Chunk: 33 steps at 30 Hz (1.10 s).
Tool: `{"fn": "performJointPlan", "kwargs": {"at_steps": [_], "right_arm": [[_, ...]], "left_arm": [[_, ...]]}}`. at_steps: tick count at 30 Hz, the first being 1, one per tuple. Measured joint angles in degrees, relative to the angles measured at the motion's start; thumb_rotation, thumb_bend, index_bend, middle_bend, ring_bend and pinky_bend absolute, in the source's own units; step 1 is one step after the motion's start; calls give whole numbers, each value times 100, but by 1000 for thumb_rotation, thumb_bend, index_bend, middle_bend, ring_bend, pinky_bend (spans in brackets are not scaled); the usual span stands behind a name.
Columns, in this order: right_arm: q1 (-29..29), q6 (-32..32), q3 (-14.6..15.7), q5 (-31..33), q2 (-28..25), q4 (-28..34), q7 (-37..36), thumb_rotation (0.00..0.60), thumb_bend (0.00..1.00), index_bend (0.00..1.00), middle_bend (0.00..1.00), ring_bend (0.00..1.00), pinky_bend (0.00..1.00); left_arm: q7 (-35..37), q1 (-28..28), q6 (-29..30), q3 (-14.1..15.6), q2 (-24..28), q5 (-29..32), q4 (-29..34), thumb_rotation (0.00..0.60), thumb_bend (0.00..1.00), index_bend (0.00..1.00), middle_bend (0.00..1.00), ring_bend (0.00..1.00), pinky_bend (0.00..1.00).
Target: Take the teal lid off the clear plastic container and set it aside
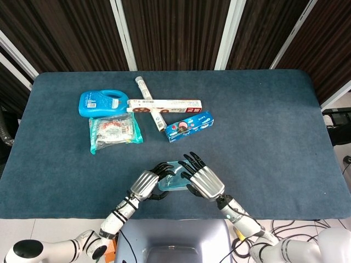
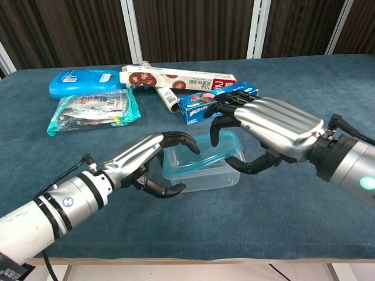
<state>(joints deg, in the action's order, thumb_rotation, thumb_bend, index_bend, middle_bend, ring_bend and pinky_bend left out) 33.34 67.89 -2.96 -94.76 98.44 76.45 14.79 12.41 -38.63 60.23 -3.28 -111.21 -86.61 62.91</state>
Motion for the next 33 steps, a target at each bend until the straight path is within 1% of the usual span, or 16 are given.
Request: {"fn": "performJointPlan", "kwargs": {"at_steps": [3, 7, 9, 10, 11, 13, 14, 16, 18, 19, 21, 26, 33], "right_arm": [[41, -126, -14, 88, 98, -60, 52, 600, 375, 470, 158, 14, 0], [74, -121, -33, 111, 198, -85, 71, 600, 377, 531, 171, 26, 5], [74, -80, -26, 87, 209, -82, 75, 600, 399, 575, 184, 34, 11], [69, -50, -19, 71, 211, -80, 86, 600, 432, 612, 195, 39, 16], [65, -29, -12, 60, 211, -79, 97, 600, 446, 627, 200, 41, 18], [49, -1, 7, 52, 207, -73, 120, 600, 489, 685, 222, 48, 22], [44, 1, 12, 55, 203, -71, 129, 600, 499, 700, 228, 49, 22], [38, 2, 23, 65, 189, -70, 131, 600, 523, 724, 237, 51, 22], [34, 13, 37, 54, 178, -70, 113, 600, 525, 730, 239, 52, 22], [32, 28, 48, 38, 172, -74, 94, 600, 525, 731, 240, 52, 22], [29, 56, 68, 5, 162, -81, 52, 600, 525, 733, 243, 54, 22], [25, 180, 108, -120, 141, -136, -5, 600, 525, 733, 246, 61, 22], [31, 614, 111, -466, 122, -203, -115, 600, 525, 737, 263, 89, 49]], "left_arm": [[-12, 0, 16, -4, 1, -5, 15, 600, 325, 555, 416, 251, 354], [-26, 3, 50, -8, 15, -21, 52, 600, 326, 537, 402, 251, 343], [-17, 4, 79, -17, 23, -32, 68, 600, 326, 515, 372, 241, 318], [-3, 5, 94, -23, 31, -37, 83, 600, 326, 493, 348, 225, 288], [9, 6, 102, -27, 35, -40, 94, 600, 325, 476, 330, 210, 264], [55, 6, 114, -37, 41, -42, 113, 600, 323, 383, 247, 141, 180], [80, 5, 114, -41, 42, -42, 119, 600, 323, 343, 212, 112, 156], [157, 0, 114, -48, 42, -43, 131, 600, 315, 179, 91, 22, 85], [264, -1, 133, -56, 41, -53, 140, 600, 299, 61, 20, 0, 44], [362, 0, 158, -64, 41, -64, 145, 600, 290, 24, 4, 0, 29], [570, 4, 241, -90, 38, -95, 145, 600, 282, 2, 0, 0, 15], [950, 19, 572, -199, 42, -187, 143, 600, 274, 0, 0, 0, 0], [1031, 32, 717, -364, 277, -158, 311, 600, 272, 0, 0, 0, 0]]}}
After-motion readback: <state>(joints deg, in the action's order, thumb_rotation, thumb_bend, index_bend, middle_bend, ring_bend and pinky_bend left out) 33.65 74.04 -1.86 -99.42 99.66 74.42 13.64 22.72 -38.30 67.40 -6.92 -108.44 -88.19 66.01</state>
